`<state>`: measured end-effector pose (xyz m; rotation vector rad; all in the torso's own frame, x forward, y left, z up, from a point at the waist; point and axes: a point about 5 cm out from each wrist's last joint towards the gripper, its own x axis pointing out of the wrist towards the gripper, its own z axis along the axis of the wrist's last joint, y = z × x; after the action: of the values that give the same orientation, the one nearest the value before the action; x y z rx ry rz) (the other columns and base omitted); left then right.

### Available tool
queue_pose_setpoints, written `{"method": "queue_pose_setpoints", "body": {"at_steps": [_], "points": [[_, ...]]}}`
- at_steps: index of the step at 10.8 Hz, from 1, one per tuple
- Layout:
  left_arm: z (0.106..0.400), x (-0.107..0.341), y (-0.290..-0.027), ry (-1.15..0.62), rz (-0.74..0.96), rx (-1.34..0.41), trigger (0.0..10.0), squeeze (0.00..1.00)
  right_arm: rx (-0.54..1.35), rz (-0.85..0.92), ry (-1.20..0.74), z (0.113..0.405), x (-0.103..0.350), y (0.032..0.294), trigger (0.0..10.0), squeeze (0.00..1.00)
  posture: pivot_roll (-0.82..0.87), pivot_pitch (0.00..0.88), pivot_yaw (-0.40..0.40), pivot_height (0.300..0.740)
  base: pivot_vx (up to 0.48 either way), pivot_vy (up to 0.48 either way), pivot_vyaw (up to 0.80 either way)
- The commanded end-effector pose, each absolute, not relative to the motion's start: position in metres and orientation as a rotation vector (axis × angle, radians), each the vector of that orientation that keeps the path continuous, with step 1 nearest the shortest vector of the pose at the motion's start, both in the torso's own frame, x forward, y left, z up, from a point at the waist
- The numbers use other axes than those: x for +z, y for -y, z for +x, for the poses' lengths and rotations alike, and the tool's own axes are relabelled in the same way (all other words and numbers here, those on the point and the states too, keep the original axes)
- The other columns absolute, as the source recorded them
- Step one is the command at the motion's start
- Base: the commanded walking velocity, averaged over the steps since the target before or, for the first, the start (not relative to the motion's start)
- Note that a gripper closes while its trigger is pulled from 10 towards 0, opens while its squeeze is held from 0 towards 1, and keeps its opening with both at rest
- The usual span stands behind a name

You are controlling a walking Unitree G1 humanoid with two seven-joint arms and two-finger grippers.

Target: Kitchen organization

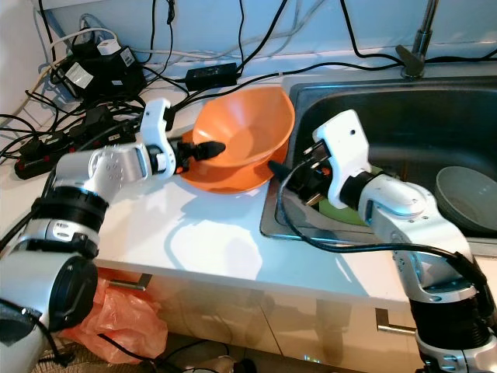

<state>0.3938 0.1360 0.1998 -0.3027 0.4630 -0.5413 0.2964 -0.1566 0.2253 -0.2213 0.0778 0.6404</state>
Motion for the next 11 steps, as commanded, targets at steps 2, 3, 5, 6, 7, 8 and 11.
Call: {"method": "queue_pose_setpoints", "body": {"at_steps": [2, 3, 5, 6, 7, 8, 11], "points": [[0.394, 0.194, -0.142, -0.496, -0.34, -0.496, 0.0, 0.0, 0.662, -0.226, -0.081, 0.294, 0.223, 0.151, 10.0, 0.0, 0.09, 0.068, 0.225, 0.74, 0.0, 0.0, 0.0], [0.394, 0.192, -0.143, -0.5, -0.353, -0.487, 0.0, 0.0, 0.661, -0.229, -0.083, 0.294, 0.222, 0.151, 10.0, 0.0, 0.09, 0.067, 0.223, 0.74, 0.0, 0.0, 0.0], [0.394, 0.188, -0.147, -0.506, -0.363, -0.471, 0.0, 0.0, 0.661, -0.233, -0.085, 0.294, 0.222, 0.152, 10.0, 0.0, 0.09, 0.066, 0.221, 0.74, 0.0, 0.0, 0.0], [0.394, 0.188, -0.149, -0.503, -0.364, -0.461, 0.0, 0.0, 0.666, -0.234, -0.086, 0.295, 0.221, 0.151, 10.0, 0.0, 0.09, 0.062, 0.22, 0.74, 0.0, 0.0, 0.0], [0.394, 0.187, -0.15, -0.5, -0.367, -0.453, 0.0, 0.0, 0.668, -0.235, -0.086, 0.295, 0.221, 0.151, 10.0, 0.0, 0.09, 0.061, 0.22, 0.74, 0.0, 0.0, 0.0], [0.395, 0.188, -0.152, -0.484, -0.361, -0.434, 0.0, 0.0, 0.668, -0.237, -0.084, 0.295, 0.221, 0.151, 10.0, 0.0, 0.09, 0.058, 0.221, 0.74, 0.0, 0.0, 0.0], [0.4, 0.194, -0.16, -0.403, -0.324, -0.355, 0.0, 0.0, 0.666, -0.24, -0.08, 0.295, 0.222, 0.151, 10.0, 0.0, 0.09, 0.057, 0.218, 0.74, 0.0, 0.0, 0.0]]}}
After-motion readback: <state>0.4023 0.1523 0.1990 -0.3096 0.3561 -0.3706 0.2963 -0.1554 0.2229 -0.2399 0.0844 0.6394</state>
